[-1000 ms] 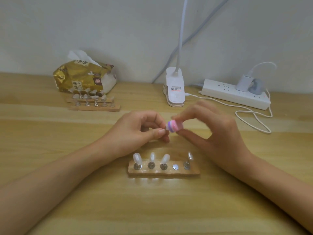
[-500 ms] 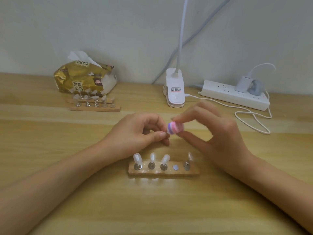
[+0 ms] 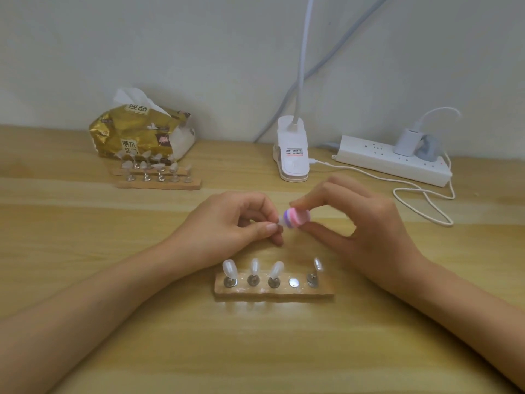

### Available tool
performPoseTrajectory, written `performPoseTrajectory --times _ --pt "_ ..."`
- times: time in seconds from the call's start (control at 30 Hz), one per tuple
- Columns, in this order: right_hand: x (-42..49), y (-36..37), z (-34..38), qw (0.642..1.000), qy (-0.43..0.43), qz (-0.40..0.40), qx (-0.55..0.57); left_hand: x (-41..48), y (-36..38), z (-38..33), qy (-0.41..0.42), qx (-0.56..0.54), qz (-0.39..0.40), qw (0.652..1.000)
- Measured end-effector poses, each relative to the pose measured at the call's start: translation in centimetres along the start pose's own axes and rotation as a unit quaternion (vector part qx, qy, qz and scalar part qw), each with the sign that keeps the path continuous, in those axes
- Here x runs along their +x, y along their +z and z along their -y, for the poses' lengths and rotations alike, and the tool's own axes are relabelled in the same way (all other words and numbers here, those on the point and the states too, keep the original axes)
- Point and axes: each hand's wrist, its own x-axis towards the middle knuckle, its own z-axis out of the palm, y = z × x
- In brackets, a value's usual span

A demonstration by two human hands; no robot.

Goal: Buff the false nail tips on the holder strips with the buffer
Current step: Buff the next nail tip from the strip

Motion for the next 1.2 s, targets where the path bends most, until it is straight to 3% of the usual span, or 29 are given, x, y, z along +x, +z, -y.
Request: performPoseTrajectory --times 0.13,0.27,0.37,0.5,0.63,0.73,0.87,0.97,1.2 --pt "0.02 0.01 -0.13 0.998 0.051 0.015 0.018 -0.02 0.01 0.01 0.003 -0.005 0.001 1.0" --pt "0.13 0.38 0.29 1.0 0.014 0.01 0.017 0.02 0.01 0.11 0.01 0.001 -0.002 1.0" --pt "0.1 0.15 -0.06 0.998 0.053 0.016 0.031 0.04 0.03 0.21 0.007 0.003 -0.003 1.0" --pt "0.22 0.4 0.31 1.0 0.006 0.006 0.025 0.06 0.05 0.27 0.007 0.006 -0.007 1.0" --pt "0.28 0.17 -0.03 0.997 0.058 -0.002 0.041 0.15 0.08 0.23 0.004 0.004 -0.002 1.0" --pt "0.27 0.42 0.41 0.999 0.02 -0.007 0.031 0.12 0.04 0.34 0.005 0.006 -0.007 1.0" --pt "0.17 0.32 0.2 0.998 0.055 0.012 0.034 0.12 0.04 0.31 0.002 0.006 -0.002 1.0" --pt "0.24 0.39 0.37 1.0 0.007 0.008 0.012 0.15 -0.01 0.24 0.005 0.0 -0.003 1.0" --pt "0.23 0.48 0.21 1.0 0.009 0.008 0.014 0.13 0.03 0.24 0.006 -0.001 -0.003 1.0"
